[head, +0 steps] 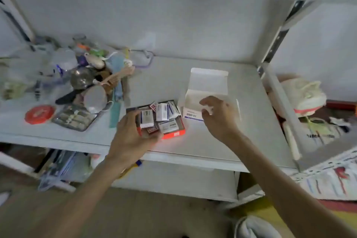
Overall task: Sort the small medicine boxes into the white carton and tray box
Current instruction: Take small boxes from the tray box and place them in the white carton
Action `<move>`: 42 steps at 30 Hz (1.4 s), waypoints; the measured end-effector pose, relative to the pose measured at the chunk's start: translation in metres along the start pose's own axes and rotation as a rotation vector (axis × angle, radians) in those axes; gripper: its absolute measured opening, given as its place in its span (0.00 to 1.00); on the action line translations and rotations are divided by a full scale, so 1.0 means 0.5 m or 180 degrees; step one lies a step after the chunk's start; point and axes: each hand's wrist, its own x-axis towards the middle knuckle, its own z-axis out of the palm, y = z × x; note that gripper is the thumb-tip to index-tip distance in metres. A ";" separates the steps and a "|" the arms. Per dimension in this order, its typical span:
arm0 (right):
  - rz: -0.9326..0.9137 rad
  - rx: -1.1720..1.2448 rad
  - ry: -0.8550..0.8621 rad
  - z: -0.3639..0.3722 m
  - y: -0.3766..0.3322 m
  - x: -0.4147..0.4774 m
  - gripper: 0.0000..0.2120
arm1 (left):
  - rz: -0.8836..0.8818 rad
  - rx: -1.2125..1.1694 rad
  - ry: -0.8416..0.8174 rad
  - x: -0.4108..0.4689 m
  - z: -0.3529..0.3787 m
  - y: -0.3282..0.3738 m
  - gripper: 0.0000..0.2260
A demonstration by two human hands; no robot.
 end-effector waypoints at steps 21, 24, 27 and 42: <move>-0.0610 -0.1209 -0.1168 -0.046 -0.019 -0.037 0.14 | 0.0219 -0.0429 -0.0464 0.073 -0.018 -0.005 0.25; -0.0607 -0.0638 -0.0584 -0.048 -0.088 -0.001 0.10 | 0.0342 0.0287 -0.0287 0.113 -0.040 -0.010 0.25; -0.0890 -0.0481 -0.0728 0.013 -0.134 0.054 0.09 | 0.0407 0.0868 -0.0966 0.165 -0.061 -0.003 0.32; -0.0923 -0.0482 -0.1637 0.106 -0.097 0.134 0.33 | 0.0321 0.0667 0.0210 0.095 -0.052 0.036 0.29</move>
